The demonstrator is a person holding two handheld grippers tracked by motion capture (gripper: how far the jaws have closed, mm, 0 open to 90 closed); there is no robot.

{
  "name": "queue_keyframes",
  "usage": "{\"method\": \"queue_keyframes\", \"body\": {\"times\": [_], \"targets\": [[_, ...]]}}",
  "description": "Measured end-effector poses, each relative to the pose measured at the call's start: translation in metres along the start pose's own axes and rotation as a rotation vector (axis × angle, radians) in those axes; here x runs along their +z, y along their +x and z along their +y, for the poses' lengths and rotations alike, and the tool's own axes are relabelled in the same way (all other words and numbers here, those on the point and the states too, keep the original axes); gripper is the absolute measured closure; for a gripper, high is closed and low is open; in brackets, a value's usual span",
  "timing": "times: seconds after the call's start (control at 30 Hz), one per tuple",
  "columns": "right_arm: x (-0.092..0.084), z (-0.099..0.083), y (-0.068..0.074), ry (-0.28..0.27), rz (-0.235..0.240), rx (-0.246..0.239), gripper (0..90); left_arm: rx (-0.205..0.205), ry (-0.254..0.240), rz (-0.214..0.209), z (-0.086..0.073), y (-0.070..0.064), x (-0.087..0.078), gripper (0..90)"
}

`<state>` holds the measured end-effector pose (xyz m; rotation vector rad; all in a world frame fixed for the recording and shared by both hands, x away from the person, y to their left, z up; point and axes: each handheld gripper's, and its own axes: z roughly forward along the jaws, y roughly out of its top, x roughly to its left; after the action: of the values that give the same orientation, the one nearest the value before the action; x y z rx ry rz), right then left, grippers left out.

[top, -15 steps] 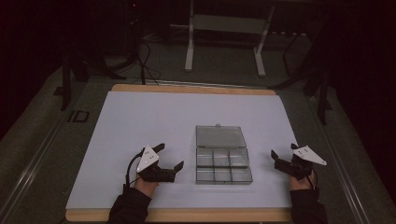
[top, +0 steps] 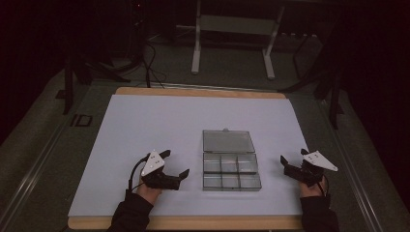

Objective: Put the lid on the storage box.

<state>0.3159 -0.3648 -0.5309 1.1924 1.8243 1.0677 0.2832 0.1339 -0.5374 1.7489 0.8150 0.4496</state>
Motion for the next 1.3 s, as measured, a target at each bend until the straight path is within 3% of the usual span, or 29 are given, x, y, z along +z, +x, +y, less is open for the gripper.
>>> {"method": "queue_keyframes", "body": {"times": [0.33,0.5,0.7,0.77,0.93,1.17,1.3], "targets": [[0.0,0.0,0.001,0.008,0.002,-0.01,13.3,-0.096,0.146,-0.057,0.01,0.015,0.011,0.3],[0.0,0.0,0.002,0.011,0.007,-0.011,13.8,-0.131,0.169,-0.085,0.021,0.019,0.018,0.4],[0.0,0.0,0.001,0.004,0.0,-0.005,13.7,-0.137,0.214,-0.085,0.039,0.021,0.033,0.4],[-0.001,0.0,0.0,-0.001,0.003,0.004,13.7,-0.161,0.222,-0.105,0.045,0.024,0.039,0.4],[0.0,0.0,0.0,0.001,0.0,0.007,14.2,-0.173,0.244,-0.127,0.059,0.025,0.053,0.4],[-0.001,0.0,0.0,0.0,0.01,0.003,14.2,-0.193,0.243,-0.115,0.076,0.026,0.073,1.4],[-0.001,0.0,0.001,-0.003,0.004,-0.001,13.7,-0.199,0.271,-0.117,0.084,0.027,0.087,1.4]]}}
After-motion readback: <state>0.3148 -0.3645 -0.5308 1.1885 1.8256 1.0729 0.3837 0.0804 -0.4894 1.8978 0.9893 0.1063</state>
